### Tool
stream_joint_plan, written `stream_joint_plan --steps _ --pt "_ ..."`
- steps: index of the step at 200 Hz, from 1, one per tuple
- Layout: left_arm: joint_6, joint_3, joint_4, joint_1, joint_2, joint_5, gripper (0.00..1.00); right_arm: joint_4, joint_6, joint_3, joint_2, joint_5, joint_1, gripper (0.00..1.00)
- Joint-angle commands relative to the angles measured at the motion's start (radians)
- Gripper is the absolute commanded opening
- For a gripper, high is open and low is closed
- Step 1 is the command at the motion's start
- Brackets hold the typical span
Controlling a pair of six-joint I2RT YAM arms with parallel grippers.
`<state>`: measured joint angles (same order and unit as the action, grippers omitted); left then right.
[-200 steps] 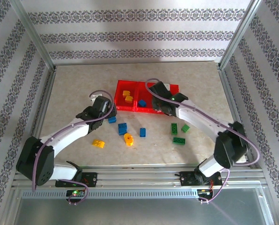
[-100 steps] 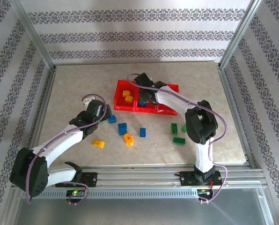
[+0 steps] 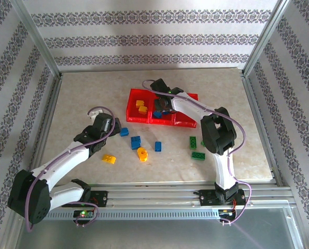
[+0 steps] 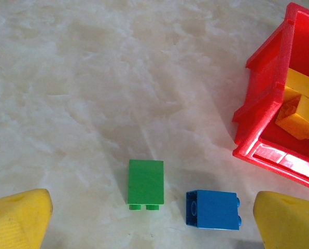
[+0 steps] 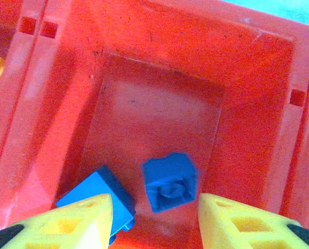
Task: Sort the legos into containers by color
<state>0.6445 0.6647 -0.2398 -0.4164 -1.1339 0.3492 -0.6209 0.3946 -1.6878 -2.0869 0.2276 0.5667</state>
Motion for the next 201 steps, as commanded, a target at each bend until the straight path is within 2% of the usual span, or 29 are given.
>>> stream_joint_plan --steps 1,38,80,112,130,144,201 --pt "0.003 -0.007 -0.039 0.014 0.018 0.007 1.0 -0.013 -0.003 -0.036 -0.008 -0.008 0.004 0.47" --pt "-0.012 -0.008 -0.035 0.018 0.017 -0.01 1.0 -0.013 -0.003 -0.031 0.028 -0.006 0.018 0.49" --pt "-0.035 -0.006 -0.035 0.024 0.004 -0.036 1.0 -0.008 0.011 0.025 0.115 0.025 0.054 0.6" --pt "-0.043 0.019 -0.042 0.04 -0.041 -0.072 1.0 0.018 0.048 0.128 0.217 0.045 0.081 0.73" --pt "-0.042 0.028 -0.035 0.048 -0.065 -0.09 1.0 0.03 0.07 0.196 0.281 0.058 0.098 0.85" --pt "-0.042 0.032 -0.02 0.053 -0.08 -0.106 1.0 0.034 0.086 0.248 0.331 0.076 0.114 0.98" --pt "-0.042 0.042 -0.006 0.071 -0.124 -0.129 1.0 -0.002 0.219 0.473 0.52 0.113 0.206 0.98"
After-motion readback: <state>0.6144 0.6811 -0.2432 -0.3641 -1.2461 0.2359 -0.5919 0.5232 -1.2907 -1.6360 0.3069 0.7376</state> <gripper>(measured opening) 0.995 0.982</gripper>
